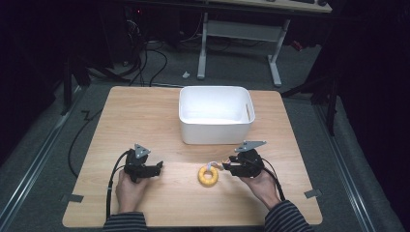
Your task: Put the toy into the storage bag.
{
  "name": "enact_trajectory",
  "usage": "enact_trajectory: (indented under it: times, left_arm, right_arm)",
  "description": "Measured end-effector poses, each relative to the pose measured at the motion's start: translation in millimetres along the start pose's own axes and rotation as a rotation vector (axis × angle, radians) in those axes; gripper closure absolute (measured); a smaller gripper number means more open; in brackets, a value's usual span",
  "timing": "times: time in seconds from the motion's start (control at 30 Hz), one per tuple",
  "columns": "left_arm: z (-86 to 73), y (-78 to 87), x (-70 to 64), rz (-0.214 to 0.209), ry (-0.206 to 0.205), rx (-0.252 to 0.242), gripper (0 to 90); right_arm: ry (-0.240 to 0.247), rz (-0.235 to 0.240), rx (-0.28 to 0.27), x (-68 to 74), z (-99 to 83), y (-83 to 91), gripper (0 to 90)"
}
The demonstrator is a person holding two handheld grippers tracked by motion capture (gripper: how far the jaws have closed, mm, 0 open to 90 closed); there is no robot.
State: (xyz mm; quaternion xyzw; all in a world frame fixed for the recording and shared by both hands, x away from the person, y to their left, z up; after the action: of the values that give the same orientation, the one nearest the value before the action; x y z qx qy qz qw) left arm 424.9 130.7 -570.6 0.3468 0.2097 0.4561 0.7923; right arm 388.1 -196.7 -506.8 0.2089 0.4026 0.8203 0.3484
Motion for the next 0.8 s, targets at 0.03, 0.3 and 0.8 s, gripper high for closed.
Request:
enact_trajectory:
  times: [0.03, 0.3, 0.8]
  left_arm:
    - [0.0, 0.1, 0.0, 0.0, 0.0, 0.0, 18.7]
    - [0.0, 0.0, 0.0, 0.0, 0.0, 0.0, 18.7]
    - [0.0, 0.1, 0.0, -0.001, -0.001, 0.001, 18.7]
  right_arm:
    - [0.011, 0.004, 0.004, 2.3, 1.3, -2.2, 58.2]
    - [0.042, 0.04, 0.036, 16.1, 9.0, -19.2, 58.3]
    - [0.069, 0.023, 0.124, 28.7, 7.8, -53.7, 54.6]
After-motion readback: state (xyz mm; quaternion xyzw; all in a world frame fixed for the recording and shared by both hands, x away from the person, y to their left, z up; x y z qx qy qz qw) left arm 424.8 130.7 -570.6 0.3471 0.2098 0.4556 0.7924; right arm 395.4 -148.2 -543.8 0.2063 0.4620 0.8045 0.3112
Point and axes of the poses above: each handheld gripper's, and its own axes: y roughly backward along the jaws, z roughly out of its top, x roughly to its left, the point moved 5 cm from there along -y, roughly forward along the jaws, and after that the axes turned 5 degrees about x, right-handed, at the moved point
